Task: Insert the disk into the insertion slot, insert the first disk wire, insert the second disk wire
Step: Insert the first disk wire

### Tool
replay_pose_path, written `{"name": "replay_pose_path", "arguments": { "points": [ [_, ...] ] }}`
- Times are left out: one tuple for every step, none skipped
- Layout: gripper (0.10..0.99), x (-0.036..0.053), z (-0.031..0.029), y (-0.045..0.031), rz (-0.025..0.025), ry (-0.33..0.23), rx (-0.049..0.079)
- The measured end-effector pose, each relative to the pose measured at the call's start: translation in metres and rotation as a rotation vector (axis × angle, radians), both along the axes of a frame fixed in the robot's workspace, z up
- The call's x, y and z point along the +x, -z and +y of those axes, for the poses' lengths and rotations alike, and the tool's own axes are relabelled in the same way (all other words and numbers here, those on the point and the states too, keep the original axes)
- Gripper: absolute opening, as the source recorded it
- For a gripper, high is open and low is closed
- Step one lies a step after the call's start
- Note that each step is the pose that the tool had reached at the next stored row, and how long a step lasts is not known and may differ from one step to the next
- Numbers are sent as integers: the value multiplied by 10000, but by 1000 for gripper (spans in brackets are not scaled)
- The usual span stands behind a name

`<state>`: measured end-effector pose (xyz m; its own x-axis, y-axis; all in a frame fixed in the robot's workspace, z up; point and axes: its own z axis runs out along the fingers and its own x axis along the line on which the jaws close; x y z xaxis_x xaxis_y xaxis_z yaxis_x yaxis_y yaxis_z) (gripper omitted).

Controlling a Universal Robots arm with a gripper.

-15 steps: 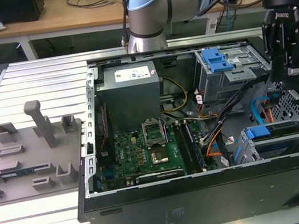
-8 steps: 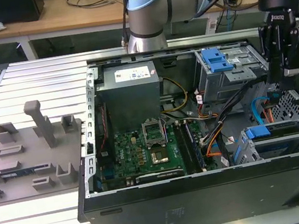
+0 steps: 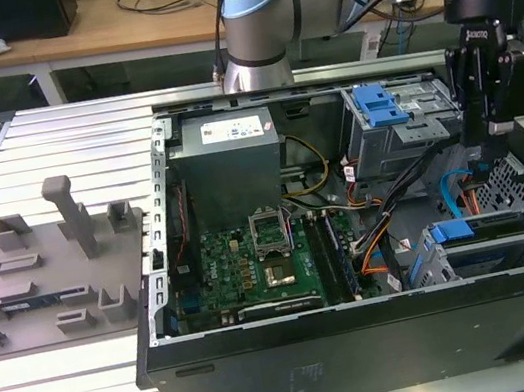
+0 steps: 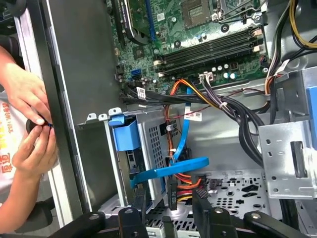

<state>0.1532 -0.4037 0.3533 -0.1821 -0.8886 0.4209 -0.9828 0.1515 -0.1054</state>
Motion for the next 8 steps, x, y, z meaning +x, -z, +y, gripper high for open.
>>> {"name": "replay_pose_path", "arguments": {
  "points": [
    [502, 0, 3, 9, 8, 0, -6],
    [502, 0, 5, 17, 15, 0, -7],
    [502, 0, 6, 29, 29, 0, -11],
    [502, 0, 8, 38, 38, 0, -12],
    [502, 0, 9, 42, 44, 0, -13],
    [486, 0, 9, 45, 48, 0, -13],
    [420, 0, 9, 48, 52, -1, -14],
    [420, 1, 9, 50, 57, 0, -14]
  ]
}}
